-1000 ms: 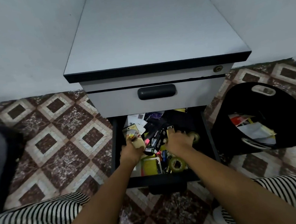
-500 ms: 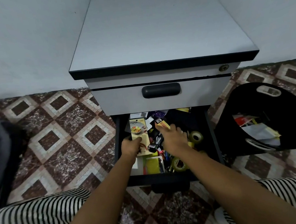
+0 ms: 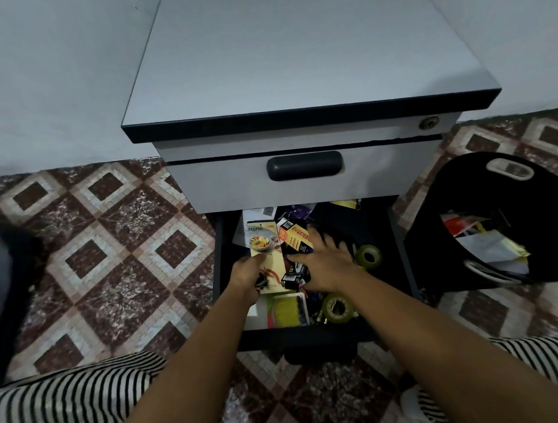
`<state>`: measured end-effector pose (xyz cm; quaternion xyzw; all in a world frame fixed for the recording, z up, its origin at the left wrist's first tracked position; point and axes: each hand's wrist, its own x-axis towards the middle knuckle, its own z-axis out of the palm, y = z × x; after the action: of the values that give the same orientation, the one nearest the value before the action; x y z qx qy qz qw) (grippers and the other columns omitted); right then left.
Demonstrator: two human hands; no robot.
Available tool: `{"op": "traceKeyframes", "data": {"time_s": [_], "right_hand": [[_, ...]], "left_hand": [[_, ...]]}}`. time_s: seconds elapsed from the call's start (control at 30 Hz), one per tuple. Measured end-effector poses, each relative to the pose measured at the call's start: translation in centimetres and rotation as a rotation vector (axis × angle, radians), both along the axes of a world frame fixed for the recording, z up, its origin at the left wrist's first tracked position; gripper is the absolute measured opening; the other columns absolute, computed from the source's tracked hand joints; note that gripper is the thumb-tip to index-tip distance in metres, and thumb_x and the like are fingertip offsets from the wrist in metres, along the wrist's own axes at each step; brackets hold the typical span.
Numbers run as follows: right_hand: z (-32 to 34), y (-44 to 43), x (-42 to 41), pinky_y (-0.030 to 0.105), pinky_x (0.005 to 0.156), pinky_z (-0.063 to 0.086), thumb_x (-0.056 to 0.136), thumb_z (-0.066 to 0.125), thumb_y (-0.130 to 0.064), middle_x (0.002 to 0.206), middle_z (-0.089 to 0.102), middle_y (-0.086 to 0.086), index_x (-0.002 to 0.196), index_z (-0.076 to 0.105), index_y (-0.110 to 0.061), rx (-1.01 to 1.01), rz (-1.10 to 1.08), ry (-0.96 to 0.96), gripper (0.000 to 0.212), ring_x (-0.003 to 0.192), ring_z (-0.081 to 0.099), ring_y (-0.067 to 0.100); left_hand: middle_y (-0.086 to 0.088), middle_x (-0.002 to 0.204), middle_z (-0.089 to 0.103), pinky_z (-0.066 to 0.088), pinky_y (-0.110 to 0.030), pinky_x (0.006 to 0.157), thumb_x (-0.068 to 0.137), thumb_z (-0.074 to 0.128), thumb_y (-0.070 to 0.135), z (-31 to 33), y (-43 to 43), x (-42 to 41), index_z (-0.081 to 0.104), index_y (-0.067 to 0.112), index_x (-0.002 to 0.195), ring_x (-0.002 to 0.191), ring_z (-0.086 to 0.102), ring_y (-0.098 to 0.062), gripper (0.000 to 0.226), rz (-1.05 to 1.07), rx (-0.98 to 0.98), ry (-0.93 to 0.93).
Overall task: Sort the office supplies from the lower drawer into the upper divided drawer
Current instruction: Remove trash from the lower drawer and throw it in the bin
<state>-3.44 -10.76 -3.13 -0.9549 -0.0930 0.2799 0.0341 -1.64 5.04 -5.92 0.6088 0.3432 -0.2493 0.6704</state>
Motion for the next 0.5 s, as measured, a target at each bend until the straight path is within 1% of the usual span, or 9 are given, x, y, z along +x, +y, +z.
{"op": "traceKeyframes", "data": {"time_s": [0.1, 0.17, 0.23, 0.3, 0.37, 0.4, 0.5], "right_hand": [[-0.2, -0.3, -0.7, 0.054, 0.114, 0.014, 0.083, 0.067, -0.037, 0.157, -0.008, 0.009, 0.142, 0.033, -0.042, 0.084, -0.057, -0.054, 0.068, 0.143, 0.006, 0.036], [-0.2, -0.5, -1.2, 0.052, 0.113, 0.017, 0.085, 0.064, -0.037, 0.157, -0.003, 0.009, 0.141, 0.036, -0.040, 0.128, -0.091, -0.095, 0.063, 0.142, 0.011, 0.034], [-0.3, -0.8, -1.7, 0.051, 0.112, 0.023, 0.086, 0.061, -0.041, 0.155, 0.004, 0.009, 0.139, 0.039, -0.039, 0.168, -0.124, -0.142, 0.057, 0.140, 0.018, 0.033], [-0.4, -1.1, -2.1, 0.048, 0.109, 0.032, 0.087, 0.058, -0.045, 0.153, 0.011, 0.008, 0.137, 0.042, -0.038, 0.214, -0.167, -0.167, 0.053, 0.138, 0.024, 0.032], [-0.3, -1.3, -2.5, 0.044, 0.106, 0.039, 0.087, 0.056, -0.046, 0.153, 0.012, 0.008, 0.136, 0.043, -0.037, 0.269, -0.215, -0.175, 0.052, 0.136, 0.030, 0.030], [-0.1, -1.4, -2.7, 0.042, 0.104, 0.041, 0.088, 0.056, -0.046, 0.153, 0.012, 0.008, 0.136, 0.044, -0.036, 0.301, -0.240, -0.177, 0.051, 0.133, 0.035, 0.030], [0.5, -1.6, -3.1, 0.034, 0.095, 0.048, 0.089, 0.058, -0.039, 0.151, 0.015, 0.007, 0.133, 0.047, -0.033, 0.427, -0.313, -0.165, 0.046, 0.116, 0.052, 0.025]], "left_hand": [[-0.011, 0.082, 0.062, 0.045, -0.031, 0.058, 0.093, 0.054, 0.008, 0.3, -0.4, -0.3, 0.056, 0.001, 0.111, 0.069, 0.059, -0.023, 0.019, 0.009, -0.012, 0.009], [-0.012, 0.084, 0.062, 0.047, -0.032, 0.062, 0.092, 0.055, 0.008, 0.3, -0.6, -0.5, 0.057, 0.001, 0.112, 0.071, 0.059, -0.025, 0.021, 0.026, -0.026, 0.013], [-0.014, 0.083, 0.062, 0.046, -0.034, 0.064, 0.091, 0.055, 0.006, 0.5, -0.8, -0.7, 0.058, 0.001, 0.109, 0.069, 0.059, -0.027, 0.019, 0.044, -0.056, 0.020], [-0.016, 0.081, 0.062, 0.047, -0.035, 0.064, 0.091, 0.056, 0.006, 0.7, -0.9, -0.9, 0.059, 0.002, 0.101, 0.067, 0.058, -0.028, 0.012, 0.054, -0.080, 0.026], [-0.016, 0.083, 0.062, 0.049, -0.038, 0.069, 0.091, 0.057, 0.007, 0.8, -0.9, -1.0, 0.059, 0.003, 0.098, 0.069, 0.059, -0.028, 0.009, 0.065, -0.100, 0.029], [-0.016, 0.085, 0.063, 0.050, -0.039, 0.070, 0.091, 0.057, 0.008, 0.8, -0.9, -1.0, 0.060, 0.003, 0.099, 0.071, 0.060, -0.028, 0.010, 0.070, -0.114, 0.029], [-0.019, 0.090, 0.063, 0.053, -0.042, 0.064, 0.092, 0.054, 0.009, 1.0, -0.9, -0.9, 0.058, 0.003, 0.100, 0.077, 0.062, -0.031, 0.010, 0.108, -0.186, 0.050]]}}
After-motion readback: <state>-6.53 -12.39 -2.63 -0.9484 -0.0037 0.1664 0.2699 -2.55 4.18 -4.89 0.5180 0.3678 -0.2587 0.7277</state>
